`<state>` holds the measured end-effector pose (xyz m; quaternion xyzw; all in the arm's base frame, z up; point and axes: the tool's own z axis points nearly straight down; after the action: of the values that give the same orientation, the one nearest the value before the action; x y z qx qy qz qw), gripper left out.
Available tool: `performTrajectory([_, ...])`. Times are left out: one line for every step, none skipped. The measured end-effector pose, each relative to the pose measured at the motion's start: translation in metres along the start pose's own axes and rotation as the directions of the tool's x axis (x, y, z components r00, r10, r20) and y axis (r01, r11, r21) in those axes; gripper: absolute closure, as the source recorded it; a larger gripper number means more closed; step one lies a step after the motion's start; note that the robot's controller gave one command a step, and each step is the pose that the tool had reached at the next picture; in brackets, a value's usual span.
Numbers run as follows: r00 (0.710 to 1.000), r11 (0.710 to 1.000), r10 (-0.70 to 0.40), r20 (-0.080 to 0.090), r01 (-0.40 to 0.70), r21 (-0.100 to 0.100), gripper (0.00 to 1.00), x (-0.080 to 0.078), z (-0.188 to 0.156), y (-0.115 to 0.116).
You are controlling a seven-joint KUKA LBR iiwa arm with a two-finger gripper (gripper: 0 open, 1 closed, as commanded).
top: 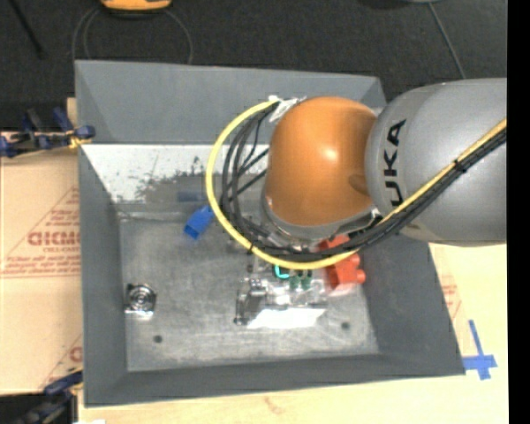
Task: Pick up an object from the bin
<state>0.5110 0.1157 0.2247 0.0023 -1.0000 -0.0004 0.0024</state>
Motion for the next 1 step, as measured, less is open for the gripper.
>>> performTrajectory([0.991,0.991,-0.134,0.011,0.134,0.001,0.00,-0.0338,0.1421,-0.0788])
